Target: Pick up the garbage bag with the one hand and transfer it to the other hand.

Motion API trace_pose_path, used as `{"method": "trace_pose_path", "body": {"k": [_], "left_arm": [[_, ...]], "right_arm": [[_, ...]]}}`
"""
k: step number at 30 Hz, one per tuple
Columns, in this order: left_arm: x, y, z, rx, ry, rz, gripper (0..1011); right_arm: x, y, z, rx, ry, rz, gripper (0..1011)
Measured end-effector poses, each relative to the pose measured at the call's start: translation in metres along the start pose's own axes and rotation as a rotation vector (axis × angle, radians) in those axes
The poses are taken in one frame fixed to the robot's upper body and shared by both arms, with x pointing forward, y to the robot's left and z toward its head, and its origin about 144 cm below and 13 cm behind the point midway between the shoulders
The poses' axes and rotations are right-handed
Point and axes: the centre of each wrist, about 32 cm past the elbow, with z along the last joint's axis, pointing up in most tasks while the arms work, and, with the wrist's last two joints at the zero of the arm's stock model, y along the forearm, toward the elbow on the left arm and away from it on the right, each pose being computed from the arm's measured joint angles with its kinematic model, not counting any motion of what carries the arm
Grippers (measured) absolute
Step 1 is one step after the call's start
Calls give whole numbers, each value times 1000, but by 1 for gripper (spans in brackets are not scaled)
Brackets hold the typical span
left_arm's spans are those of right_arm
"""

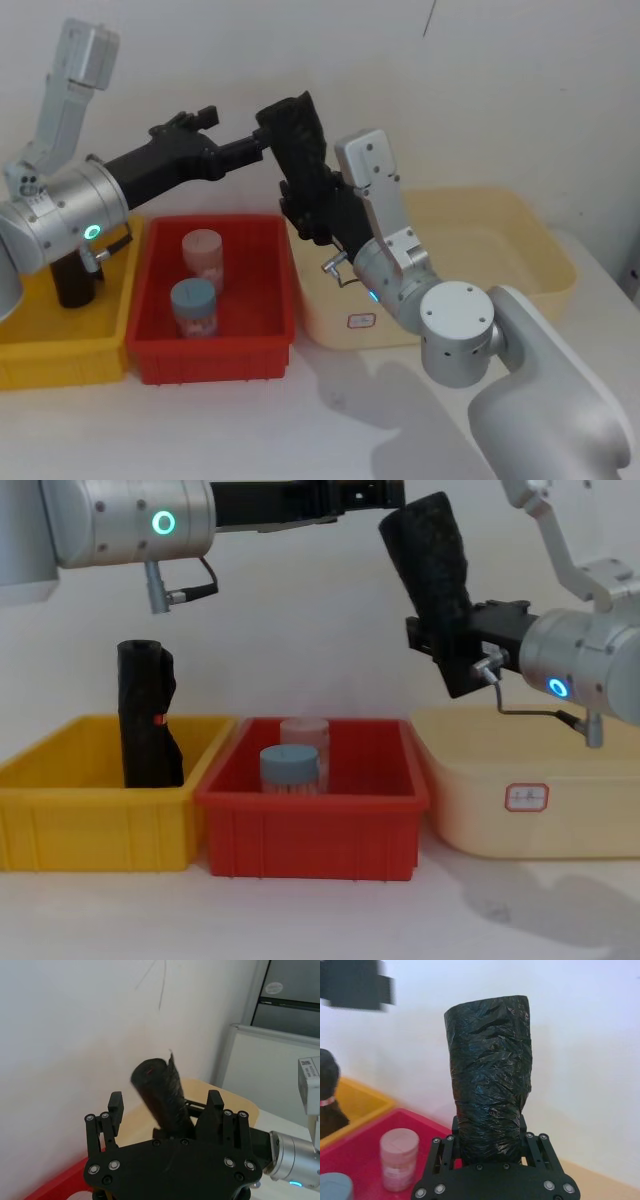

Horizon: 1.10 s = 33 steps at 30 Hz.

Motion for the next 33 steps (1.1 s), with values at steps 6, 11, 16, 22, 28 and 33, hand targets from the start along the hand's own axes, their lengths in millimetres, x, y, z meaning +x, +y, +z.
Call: {"method": "trace_pose_path", "body": {"k": [6,11,16,22,28,33], "left_arm": [[0,10,1,-7,2,45,1002],[0,18,1,-14,-2,92,1001],[1,28,1,-21,-10,157,1001],[3,40,1,-26,-18,238,1001],[4,47,0,-28,-22,288,1001],[5,52,-1,-30,-24,319,1001]], "right_arm": [[9,-2,-3,-23,-9,-47,594],[18,-5,-6,-48,-21,-82,594],[30,-13,-10,-73,-43,-110,594],[40,-22,-13,-91,-73,-125,594],[48,-30,-16,-103,-100,-129,687],[52,-35,-17,-110,-115,-131,847]]}}
